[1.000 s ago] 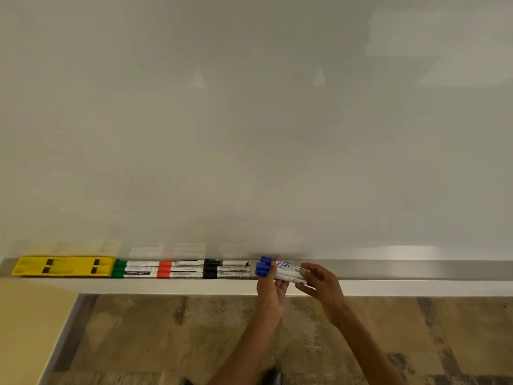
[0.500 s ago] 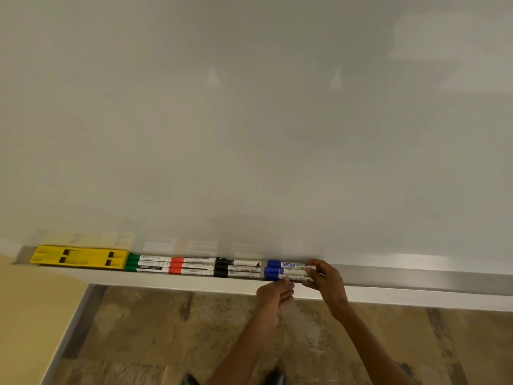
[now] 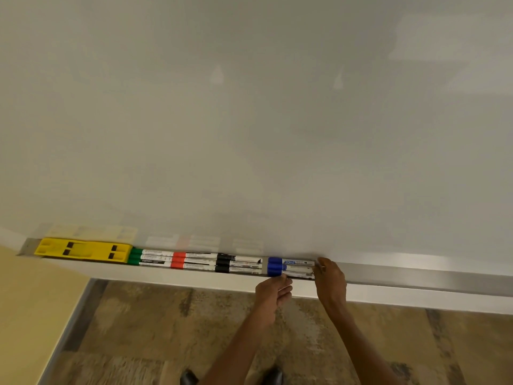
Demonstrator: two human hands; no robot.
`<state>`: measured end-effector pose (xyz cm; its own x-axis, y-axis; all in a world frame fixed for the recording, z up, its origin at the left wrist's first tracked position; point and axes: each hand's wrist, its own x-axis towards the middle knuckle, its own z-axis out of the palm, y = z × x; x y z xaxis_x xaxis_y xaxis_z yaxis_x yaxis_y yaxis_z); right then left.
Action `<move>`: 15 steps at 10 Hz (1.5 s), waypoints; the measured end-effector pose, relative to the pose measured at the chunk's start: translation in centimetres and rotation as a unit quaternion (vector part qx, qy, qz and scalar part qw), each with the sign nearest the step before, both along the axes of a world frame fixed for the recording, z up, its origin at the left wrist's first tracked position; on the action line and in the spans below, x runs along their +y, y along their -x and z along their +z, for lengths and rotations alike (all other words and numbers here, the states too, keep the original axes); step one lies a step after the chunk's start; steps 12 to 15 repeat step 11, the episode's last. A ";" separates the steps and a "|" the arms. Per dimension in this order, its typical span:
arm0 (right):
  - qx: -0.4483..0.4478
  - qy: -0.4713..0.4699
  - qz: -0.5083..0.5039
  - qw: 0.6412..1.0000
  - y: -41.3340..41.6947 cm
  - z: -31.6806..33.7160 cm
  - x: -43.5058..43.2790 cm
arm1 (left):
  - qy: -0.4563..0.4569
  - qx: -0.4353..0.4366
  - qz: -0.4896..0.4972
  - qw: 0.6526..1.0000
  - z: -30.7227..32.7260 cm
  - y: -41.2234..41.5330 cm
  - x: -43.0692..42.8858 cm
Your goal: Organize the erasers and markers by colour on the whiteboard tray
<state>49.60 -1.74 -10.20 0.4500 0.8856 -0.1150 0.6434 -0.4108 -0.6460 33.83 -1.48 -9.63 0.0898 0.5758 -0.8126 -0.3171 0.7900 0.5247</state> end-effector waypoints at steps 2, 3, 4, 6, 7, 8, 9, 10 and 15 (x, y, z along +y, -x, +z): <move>0.005 0.038 0.026 0.999 1.6 0.0 0.8 | -0.003 -0.007 0.011 1.000 0.1 0.4 -0.4; 0.017 0.039 0.015 0.999 2.4 0.1 0.8 | -0.004 -0.005 0.019 1.000 0.1 0.9 -0.5; 0.026 0.045 0.010 0.999 2.8 0.3 0.7 | -0.005 -0.001 0.027 1.000 -0.1 1.4 -0.6; 0.032 0.051 0.015 0.998 3.0 0.9 0.1 | -0.009 0.001 0.033 0.999 0.1 1.8 -1.1; 0.019 0.039 0.014 0.999 3.8 1.3 -0.6 | -0.015 0.003 0.039 0.999 0.4 2.0 -1.6; -0.041 0.028 0.029 0.998 4.7 1.4 -1.9 | -0.022 0.016 0.042 0.999 0.9 2.6 -2.1; -0.120 0.018 0.064 0.991 5.6 1.4 -3.5 | -0.041 0.025 0.049 0.998 1.4 3.5 -2.8; -0.157 0.002 0.082 0.984 6.6 2.2 -5.0 | -0.075 0.066 0.040 0.994 2.3 4.6 -3.6; -0.172 -0.024 0.102 0.980 7.5 1.8 -6.2 | -0.140 0.144 0.021 0.979 2.9 6.0 -4.4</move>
